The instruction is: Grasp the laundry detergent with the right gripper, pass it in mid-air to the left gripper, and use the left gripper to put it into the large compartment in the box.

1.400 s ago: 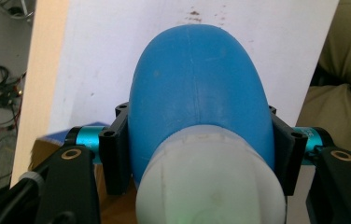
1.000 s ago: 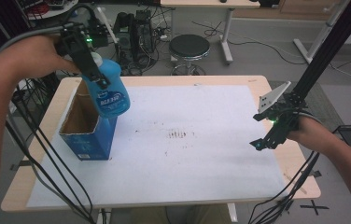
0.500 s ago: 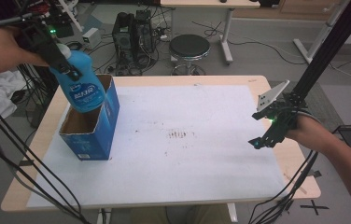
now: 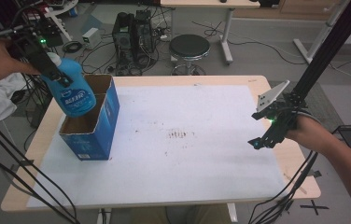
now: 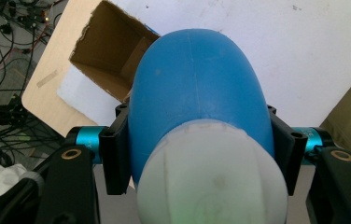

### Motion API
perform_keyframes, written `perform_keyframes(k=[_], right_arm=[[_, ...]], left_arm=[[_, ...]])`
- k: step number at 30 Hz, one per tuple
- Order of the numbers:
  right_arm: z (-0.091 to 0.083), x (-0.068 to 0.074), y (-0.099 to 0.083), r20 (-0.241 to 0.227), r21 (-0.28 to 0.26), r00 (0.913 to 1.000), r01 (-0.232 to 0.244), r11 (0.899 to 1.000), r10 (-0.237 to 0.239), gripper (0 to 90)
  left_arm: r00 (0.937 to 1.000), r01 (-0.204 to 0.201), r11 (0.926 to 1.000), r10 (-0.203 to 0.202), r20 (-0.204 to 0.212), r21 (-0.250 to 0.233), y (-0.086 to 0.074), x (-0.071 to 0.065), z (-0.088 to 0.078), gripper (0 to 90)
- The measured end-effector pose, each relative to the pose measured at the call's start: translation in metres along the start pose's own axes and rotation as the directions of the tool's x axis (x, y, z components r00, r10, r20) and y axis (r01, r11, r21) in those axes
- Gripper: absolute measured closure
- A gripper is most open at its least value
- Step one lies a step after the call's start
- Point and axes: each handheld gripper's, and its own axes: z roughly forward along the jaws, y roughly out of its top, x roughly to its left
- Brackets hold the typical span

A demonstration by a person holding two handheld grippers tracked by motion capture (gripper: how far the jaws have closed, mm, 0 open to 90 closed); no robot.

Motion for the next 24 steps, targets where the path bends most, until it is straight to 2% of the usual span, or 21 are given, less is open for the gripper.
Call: perform_keyframes(k=[1,4,5,8,12,13,14,16,17,18,21,23,24], right_arm=[[0.000,0.000,0.000,0.001,0.000,1.0000,0.002,1.000,-0.002,0.7],[-0.001,0.001,-0.001,0.002,0.006,1.0000,-0.006,1.000,0.006,0.7],[-0.001,0.001,-0.001,0.001,0.015,1.0000,0.003,1.000,-0.003,0.7],[-0.002,0.001,-0.001,0.005,0.009,1.0000,-0.007,1.000,0.007,0.7],[-0.001,0.001,-0.002,0.003,0.008,0.9999,-0.012,1.000,0.012,0.7],[-0.001,0.001,-0.002,0.006,0.014,1.0000,-0.007,1.000,0.007,0.8],[0.000,0.002,-0.001,0.008,0.018,0.9999,-0.008,1.000,0.008,0.7],[0.001,0.001,-0.001,0.007,0.008,0.9999,0.009,1.000,-0.009,0.7],[0.001,0.002,0.000,0.008,0.003,1.0000,-0.001,1.000,0.001,0.7],[0.003,0.002,0.000,0.006,-0.005,1.0000,-0.001,1.000,0.001,0.7],[0.004,0.001,-0.001,0.005,0.002,1.0000,-0.001,1.000,0.001,0.8],[0.005,0.002,0.000,0.010,0.009,0.9999,-0.009,1.000,0.008,0.7],[0.006,0.002,0.000,0.008,0.003,0.9999,-0.011,1.000,0.011,0.7]], left_arm=[[0.9998,0.021,0.9997,-0.021,0.002,-0.014,-0.001,0.000,0.003,37.5],[1.0000,0.004,1.0000,-0.004,0.000,-0.001,-0.003,0.003,0.009,37.5],[0.9997,0.024,0.9995,-0.024,0.000,-0.019,-0.004,0.002,0.013,37.5],[1.0000,0.007,1.0000,-0.007,0.007,-0.001,-0.004,0.004,0.022,37.5],[0.9998,0.016,0.9999,-0.016,0.008,-0.003,-0.005,0.004,0.039,37.5],[0.9999,0.005,0.9999,-0.005,0.014,0.013,-0.006,0.005,0.043,37.5],[0.9997,0.019,0.9998,-0.019,0.014,-0.002,-0.006,0.005,0.048,37.5],[0.9997,0.000,0.9999,0.000,0.023,0.013,-0.007,0.007,0.055,37.5],[0.9994,0.019,0.9998,-0.019,0.028,-0.001,-0.008,0.006,0.060,37.5],[0.9992,0.020,0.9998,-0.021,0.036,0.001,-0.009,0.007,0.065,37.5],[0.9993,-0.002,0.9998,0.001,0.039,0.019,-0.011,0.009,0.080,37.5],[0.9986,0.020,0.9997,-0.021,0.048,0.012,-0.013,0.009,0.091,37.5],[0.9987,0.017,0.9997,-0.018,0.048,0.015,-0.014,0.010,0.096,37.5]])
